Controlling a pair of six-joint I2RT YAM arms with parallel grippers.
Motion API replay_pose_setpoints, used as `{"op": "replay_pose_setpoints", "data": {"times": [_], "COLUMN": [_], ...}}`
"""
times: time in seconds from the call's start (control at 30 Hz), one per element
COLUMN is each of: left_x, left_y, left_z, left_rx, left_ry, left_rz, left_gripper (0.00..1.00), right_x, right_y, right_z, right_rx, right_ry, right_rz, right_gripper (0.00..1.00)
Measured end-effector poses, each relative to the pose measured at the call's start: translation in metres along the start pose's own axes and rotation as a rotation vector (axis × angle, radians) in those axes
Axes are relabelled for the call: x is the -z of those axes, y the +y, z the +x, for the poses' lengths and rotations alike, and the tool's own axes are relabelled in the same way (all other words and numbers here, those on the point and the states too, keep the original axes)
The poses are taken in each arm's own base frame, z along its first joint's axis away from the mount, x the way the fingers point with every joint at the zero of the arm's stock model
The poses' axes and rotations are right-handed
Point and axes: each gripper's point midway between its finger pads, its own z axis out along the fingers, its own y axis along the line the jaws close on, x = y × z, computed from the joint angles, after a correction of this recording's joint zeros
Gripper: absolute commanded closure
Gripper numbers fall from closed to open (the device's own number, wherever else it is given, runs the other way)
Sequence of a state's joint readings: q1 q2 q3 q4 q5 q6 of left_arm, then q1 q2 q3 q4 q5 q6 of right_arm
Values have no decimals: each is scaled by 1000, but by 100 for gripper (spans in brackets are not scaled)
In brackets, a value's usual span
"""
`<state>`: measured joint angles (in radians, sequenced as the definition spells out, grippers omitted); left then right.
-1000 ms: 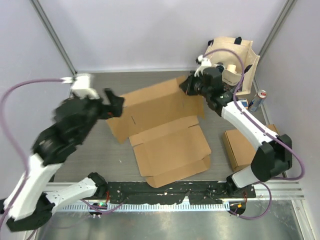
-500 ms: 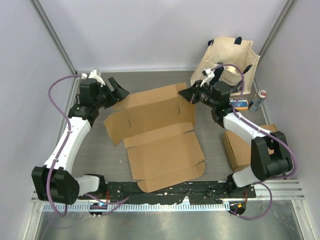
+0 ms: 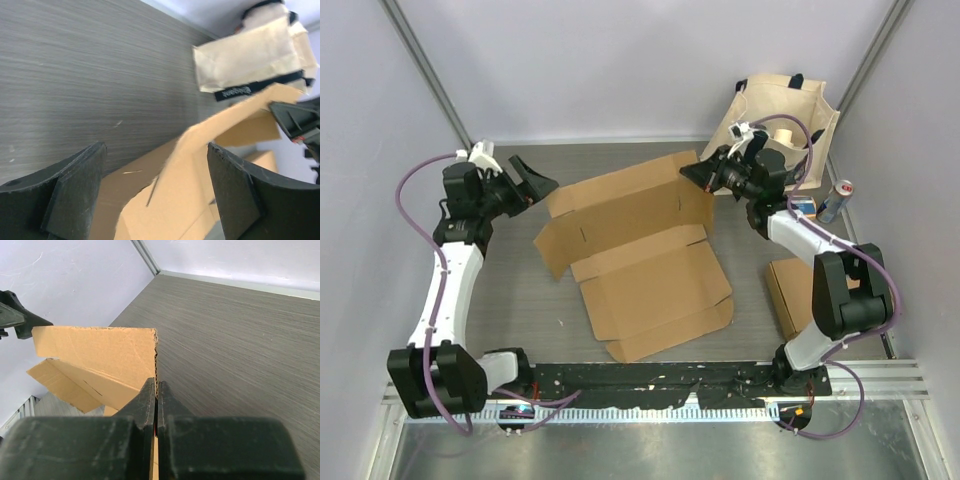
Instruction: Fold the paper box
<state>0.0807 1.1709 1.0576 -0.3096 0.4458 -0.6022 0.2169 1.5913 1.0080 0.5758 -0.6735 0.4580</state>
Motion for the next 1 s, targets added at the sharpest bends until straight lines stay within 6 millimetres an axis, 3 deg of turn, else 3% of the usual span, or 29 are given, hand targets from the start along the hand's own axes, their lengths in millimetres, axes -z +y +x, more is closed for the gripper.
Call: {"op": "replay_pose_setpoints", "data": {"times": [0.2, 0.4, 0.43, 0.47, 0.5, 0.53, 0.67, 0.8, 0.9, 1.0], "left_x": [-15, -23, -24, -26, -27, -29, -36, -31, -26, -24], "left_y": [-32, -33, -34, -34, -34, -34, -44, -59, -53, -46], "left_z": [9, 33, 34, 35, 35, 37, 54, 69, 66, 66], "left_rx": [33, 52, 40, 23, 12, -16, -188, -369, -437, -492], "left_ry": [79, 152, 152, 147, 142, 132, 117, 100, 69, 59], "left_rz": [250, 293, 293, 287, 281, 262, 214, 229, 210, 193], "left_gripper": [32, 67, 76, 80, 83, 87, 88, 87, 87, 88], "right_x": [-12, -22, -23, -24, -26, -27, -30, -10, 3, 4], "right_y": [-9, -17, -18, -19, -20, -22, -36, -50, -43, -16], "right_z": [-4, -4, -4, -5, -6, -8, -18, -19, -25, -33], "right_rx": [-33, -75, -81, -90, -101, -110, -100, 30, 181, 385], "right_ry": [7, 16, 18, 26, 35, 44, 96, 160, 194, 227], "right_rz": [-12, -13, -10, -3, 8, 25, 150, 287, 294, 221], "right_gripper": [99, 98, 92, 83, 68, 61, 44, 33, 30, 27]}}
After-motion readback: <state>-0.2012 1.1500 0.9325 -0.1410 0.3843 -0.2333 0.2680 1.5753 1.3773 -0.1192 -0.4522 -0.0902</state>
